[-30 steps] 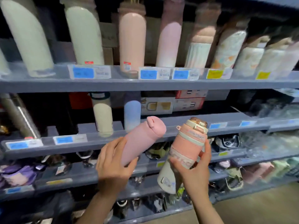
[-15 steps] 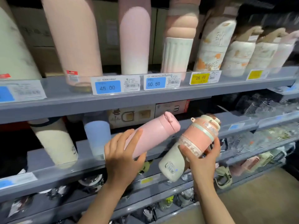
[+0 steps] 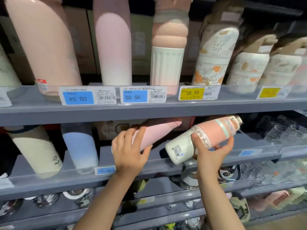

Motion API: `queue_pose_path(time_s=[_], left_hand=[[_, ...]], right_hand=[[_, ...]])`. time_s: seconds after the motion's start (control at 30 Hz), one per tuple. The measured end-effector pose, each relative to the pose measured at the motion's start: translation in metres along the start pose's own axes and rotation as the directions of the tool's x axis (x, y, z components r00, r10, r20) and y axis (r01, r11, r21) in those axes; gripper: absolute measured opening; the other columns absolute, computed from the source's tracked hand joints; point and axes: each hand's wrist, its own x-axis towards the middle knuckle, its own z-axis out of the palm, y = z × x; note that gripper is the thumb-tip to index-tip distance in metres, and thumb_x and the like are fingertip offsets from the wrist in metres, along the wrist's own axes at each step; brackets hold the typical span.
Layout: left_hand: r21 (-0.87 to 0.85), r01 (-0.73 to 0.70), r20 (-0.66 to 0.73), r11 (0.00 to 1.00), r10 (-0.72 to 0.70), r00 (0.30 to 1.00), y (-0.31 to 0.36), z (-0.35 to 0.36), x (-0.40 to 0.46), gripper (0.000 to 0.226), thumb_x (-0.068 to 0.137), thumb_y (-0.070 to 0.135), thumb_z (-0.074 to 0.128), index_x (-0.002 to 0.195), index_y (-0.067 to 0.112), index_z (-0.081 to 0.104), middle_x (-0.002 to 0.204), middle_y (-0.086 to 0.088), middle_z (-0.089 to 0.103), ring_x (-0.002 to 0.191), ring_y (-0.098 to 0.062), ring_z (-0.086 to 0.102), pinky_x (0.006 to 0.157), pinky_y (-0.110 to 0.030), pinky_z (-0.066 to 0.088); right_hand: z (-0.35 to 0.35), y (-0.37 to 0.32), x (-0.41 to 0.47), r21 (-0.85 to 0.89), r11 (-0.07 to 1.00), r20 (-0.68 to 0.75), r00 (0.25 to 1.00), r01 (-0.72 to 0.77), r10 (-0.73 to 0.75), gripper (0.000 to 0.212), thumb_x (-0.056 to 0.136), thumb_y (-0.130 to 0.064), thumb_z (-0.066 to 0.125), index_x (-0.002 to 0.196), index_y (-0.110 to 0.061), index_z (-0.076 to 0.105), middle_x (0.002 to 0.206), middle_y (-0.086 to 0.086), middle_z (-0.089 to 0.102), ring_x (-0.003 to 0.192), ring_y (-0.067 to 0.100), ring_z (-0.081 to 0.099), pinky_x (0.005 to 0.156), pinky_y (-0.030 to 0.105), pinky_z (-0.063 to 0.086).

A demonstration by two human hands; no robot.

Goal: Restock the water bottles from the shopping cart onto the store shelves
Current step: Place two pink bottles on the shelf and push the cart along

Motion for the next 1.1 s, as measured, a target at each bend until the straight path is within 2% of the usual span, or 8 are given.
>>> queue_pose_path(time_s=[0.07, 0.2, 0.3, 0.47, 0.6, 0.73, 0.83, 1.1], left_hand=[[0.0, 0.057, -0.031, 0.998, -0.057, 0.998, 0.004, 0.01, -0.005, 0.059, 0.071, 0.035, 0.074, 0.121, 0.016, 0.05, 0.105, -0.013, 0.059, 0.096, -0.028, 0.05, 0.076, -0.04, 0.044], [-0.014, 0.248, -0.032, 0.969, -0.248, 0.968, 0.011, 0.017, -0.013, 0.061, 0.074, 0.046, 0.068, 0.121, 0.012, 0.048, 0.108, -0.015, 0.06, 0.101, -0.027, 0.05, 0.067, -0.038, 0.053], [-0.022, 0.382, -0.031, 0.924, -0.382, 0.923, 0.013, 0.015, -0.016, 0.069, 0.072, 0.053, 0.068, 0.123, 0.01, 0.046, 0.114, -0.014, 0.059, 0.105, -0.026, 0.05, 0.064, -0.037, 0.055], [-0.118, 0.59, 0.005, 0.799, -0.594, 0.805, 0.013, 0.008, -0.017, 0.084, 0.069, 0.053, 0.076, 0.131, 0.014, 0.036, 0.129, -0.016, 0.051, 0.118, -0.032, 0.048, 0.079, -0.049, 0.05], [-0.12, 0.693, 0.01, 0.711, -0.697, 0.717, 0.011, 0.007, -0.021, 0.094, 0.067, 0.051, 0.076, 0.14, 0.013, 0.032, 0.139, -0.013, 0.042, 0.128, -0.032, 0.04, 0.087, -0.056, 0.043], [-0.082, 0.644, -0.026, 0.761, -0.647, 0.762, 0.01, 0.01, -0.026, 0.095, 0.065, 0.049, 0.08, 0.139, 0.018, 0.028, 0.135, -0.016, 0.045, 0.124, -0.034, 0.042, 0.081, -0.056, 0.046], [-0.07, 0.646, -0.047, 0.76, -0.649, 0.759, 0.01, 0.013, -0.027, 0.096, 0.065, 0.05, 0.08, 0.139, 0.021, 0.026, 0.135, -0.017, 0.046, 0.123, -0.034, 0.041, 0.079, -0.056, 0.047], [-0.048, 0.641, -0.069, 0.766, -0.642, 0.763, 0.012, 0.015, -0.029, 0.097, 0.066, 0.05, 0.079, 0.14, 0.02, 0.025, 0.135, -0.019, 0.046, 0.121, -0.036, 0.042, 0.078, -0.057, 0.047]], right_hand=[[0.001, 0.003, 0.011, 0.011, 1.0, 0.003, 1.0, 0.011, -0.011, 0.103, 0.075, -0.015, 0.08, 0.148, -0.038, 0.01, 0.131, 0.0, 0.04, 0.084, -0.017, 0.056, 0.068, 0.011, 0.049], [0.004, 0.013, 0.027, 0.015, 0.999, 0.034, 0.998, 0.052, -0.052, 0.108, 0.072, -0.014, 0.083, 0.146, -0.042, 0.01, 0.141, 0.002, 0.037, 0.11, 0.005, 0.056, 0.092, 0.04, 0.053], [0.004, 0.023, 0.039, 0.018, 0.995, 0.093, 0.991, 0.098, -0.099, 0.11, 0.071, -0.011, 0.083, 0.147, -0.042, 0.01, 0.143, 0.0, 0.035, 0.115, 0.008, 0.056, 0.09, 0.029, 0.052], [-0.001, 0.034, 0.05, -0.002, 0.987, 0.232, 0.961, 0.158, -0.154, 0.112, 0.071, 0.003, 0.079, 0.15, -0.03, 0.007, 0.133, -0.02, 0.032, 0.1, -0.031, 0.043, 0.078, 0.003, 0.044], [-0.01, 0.039, 0.063, -0.142, 0.958, 0.352, 0.917, 0.251, -0.188, 0.114, 0.069, -0.003, 0.083, 0.15, -0.026, 0.006, 0.14, -0.017, 0.031, 0.112, -0.026, 0.039, 0.096, 0.01, 0.036], [-0.019, 0.042, 0.075, -0.298, 0.894, 0.447, 0.876, 0.336, -0.18, 0.11, 0.063, -0.029, 0.084, 0.147, -0.031, 0.013, 0.147, -0.002, 0.035, 0.132, 0.015, 0.042, 0.108, 0.047, 0.038], [-0.021, 0.042, 0.083, -0.326, 0.863, 0.496, 0.847, 0.385, -0.19, 0.11, 0.06, -0.039, 0.083, 0.146, -0.029, 0.015, 0.145, 0.002, 0.037, 0.13, 0.022, 0.043, 0.104, 0.051, 0.041], [-0.028, 0.038, 0.099, -0.344, 0.83, 0.59, 0.789, 0.438, -0.172, 0.103, 0.062, -0.032, 0.084, 0.142, -0.025, 0.02, 0.133, 0.002, 0.046, 0.117, 0.02, 0.053, 0.096, 0.048, 0.047]])
